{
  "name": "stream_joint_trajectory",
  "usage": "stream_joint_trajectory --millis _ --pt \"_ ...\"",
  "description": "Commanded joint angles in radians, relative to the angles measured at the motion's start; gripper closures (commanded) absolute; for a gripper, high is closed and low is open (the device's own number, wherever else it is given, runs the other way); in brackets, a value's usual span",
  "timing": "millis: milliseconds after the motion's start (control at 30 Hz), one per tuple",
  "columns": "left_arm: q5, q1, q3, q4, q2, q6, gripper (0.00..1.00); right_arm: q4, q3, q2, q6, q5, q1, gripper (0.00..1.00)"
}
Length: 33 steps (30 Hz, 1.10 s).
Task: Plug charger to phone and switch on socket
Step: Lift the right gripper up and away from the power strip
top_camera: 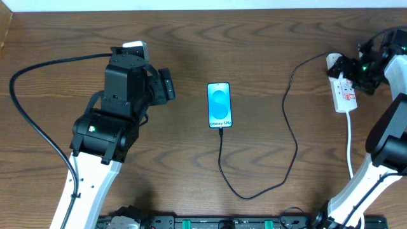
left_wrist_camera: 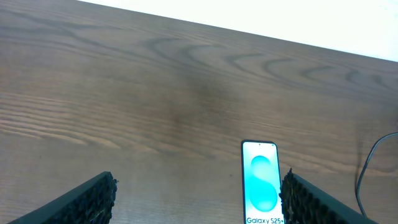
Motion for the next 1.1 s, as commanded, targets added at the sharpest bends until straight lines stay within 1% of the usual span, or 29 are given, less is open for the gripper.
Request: stream_joint_trajectory --millis 0,100,300,400,1067 --pt "-0.016 0.004 -0.004 -0.003 0.006 0.010 0.16 -0.011 -0.013 -0.096 0.051 0.064 0.008 0.01" --pt "-0.016 0.004 -0.004 -0.003 0.006 0.009 0.16 -0.022 -0.013 -0.184 0.058 0.070 0.008 0.01" --pt "-0.016 0.004 -0.004 -0.003 0.006 0.010 0.16 -0.041 -0.013 -0.383 0.145 0.076 0.009 0.01" --pt "-0.016 0.004 -0.004 -0.003 0.006 0.010 0.16 -0.029 -0.013 -0.428 0.144 0.073 0.009 0.01" --pt "-0.016 0.004 -0.004 -0.003 0.006 0.010 0.16 -0.022 -0.014 -0.441 0.144 0.073 0.008 0.01"
